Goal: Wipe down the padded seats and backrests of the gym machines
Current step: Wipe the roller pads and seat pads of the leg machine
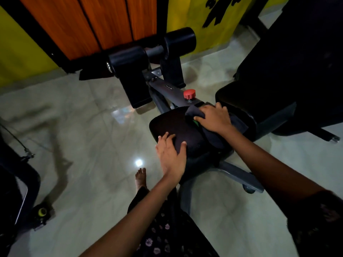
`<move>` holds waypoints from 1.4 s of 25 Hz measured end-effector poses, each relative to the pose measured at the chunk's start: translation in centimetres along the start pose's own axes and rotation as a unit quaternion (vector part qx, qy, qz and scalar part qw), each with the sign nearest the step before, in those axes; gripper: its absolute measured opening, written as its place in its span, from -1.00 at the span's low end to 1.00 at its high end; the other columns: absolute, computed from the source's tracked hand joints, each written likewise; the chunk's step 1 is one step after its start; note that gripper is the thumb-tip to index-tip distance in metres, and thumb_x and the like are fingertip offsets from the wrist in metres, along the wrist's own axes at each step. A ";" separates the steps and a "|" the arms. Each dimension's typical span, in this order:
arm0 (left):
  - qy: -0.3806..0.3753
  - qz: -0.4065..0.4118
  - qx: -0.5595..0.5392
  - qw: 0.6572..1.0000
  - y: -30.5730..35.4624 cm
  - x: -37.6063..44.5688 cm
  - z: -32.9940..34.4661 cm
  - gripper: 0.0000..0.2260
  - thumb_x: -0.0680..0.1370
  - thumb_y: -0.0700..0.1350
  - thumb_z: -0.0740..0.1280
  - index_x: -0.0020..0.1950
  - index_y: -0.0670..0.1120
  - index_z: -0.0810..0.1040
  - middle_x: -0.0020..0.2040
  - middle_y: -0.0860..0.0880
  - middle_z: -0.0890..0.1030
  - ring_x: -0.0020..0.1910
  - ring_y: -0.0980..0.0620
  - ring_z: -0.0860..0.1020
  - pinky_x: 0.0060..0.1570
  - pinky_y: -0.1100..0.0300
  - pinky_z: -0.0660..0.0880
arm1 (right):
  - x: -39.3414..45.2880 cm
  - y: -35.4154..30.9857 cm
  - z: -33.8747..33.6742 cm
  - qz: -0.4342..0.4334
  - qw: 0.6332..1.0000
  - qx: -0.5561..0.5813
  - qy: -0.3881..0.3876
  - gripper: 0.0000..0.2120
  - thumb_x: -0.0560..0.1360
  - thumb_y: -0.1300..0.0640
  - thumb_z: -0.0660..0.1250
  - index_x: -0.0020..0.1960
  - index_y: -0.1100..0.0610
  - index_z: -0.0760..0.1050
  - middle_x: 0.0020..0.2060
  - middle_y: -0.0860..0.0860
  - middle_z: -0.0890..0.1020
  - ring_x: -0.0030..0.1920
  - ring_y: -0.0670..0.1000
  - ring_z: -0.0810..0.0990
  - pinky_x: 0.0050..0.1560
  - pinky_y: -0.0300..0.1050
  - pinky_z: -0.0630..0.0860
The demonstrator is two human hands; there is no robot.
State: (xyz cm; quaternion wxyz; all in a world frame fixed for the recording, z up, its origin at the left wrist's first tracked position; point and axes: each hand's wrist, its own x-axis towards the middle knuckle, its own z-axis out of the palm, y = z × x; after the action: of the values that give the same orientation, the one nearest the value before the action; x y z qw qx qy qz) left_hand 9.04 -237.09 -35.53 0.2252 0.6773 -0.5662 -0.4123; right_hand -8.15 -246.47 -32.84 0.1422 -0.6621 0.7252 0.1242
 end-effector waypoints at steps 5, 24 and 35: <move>0.070 0.065 0.039 0.995 0.4 -1.5 0.7 -0.64 0.55 0.05 0.14 0.18 -0.13 0.54 0.24 -0.06 0.54 0.41 -0.16 0.31 0.44 -0.10 0.15 | -1.9 1.6 -0.3 -0.150 0.988 0.035 -0.011 -0.55 0.53 -0.21 0.21 0.36 -0.07 0.39 0.34 -0.04 0.46 0.25 0.17 0.36 0.19 0.01 0.26; 0.251 0.215 0.086 0.940 -2.1 -0.9 3.2 -0.76 0.51 -0.14 0.21 -0.01 -0.16 0.65 0.04 -0.05 0.66 0.15 -0.14 0.55 0.26 -0.13 0.38 | 6.8 -6.9 2.0 -0.338 0.931 0.024 -0.133 -0.47 0.53 -0.20 0.23 0.45 -0.05 0.31 0.37 0.07 0.41 0.38 0.13 0.29 0.31 -0.03 0.20; 0.246 0.213 0.084 0.942 -2.4 -0.8 3.2 -0.76 0.52 -0.14 0.20 0.00 -0.17 0.63 0.03 -0.05 0.65 0.15 -0.12 0.54 0.24 -0.12 0.39 | 7.6 -8.4 2.3 -0.305 0.942 0.003 -0.137 -0.47 0.53 -0.25 0.18 0.42 -0.05 0.33 0.43 0.04 0.34 0.43 0.16 0.24 0.35 0.05 0.19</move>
State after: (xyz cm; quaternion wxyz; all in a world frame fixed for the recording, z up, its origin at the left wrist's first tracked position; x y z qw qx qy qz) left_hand 7.86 -235.18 -38.93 0.3825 0.6372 -0.6570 -0.1266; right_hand -0.37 -253.43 -37.75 0.2732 -0.8276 0.4625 0.1628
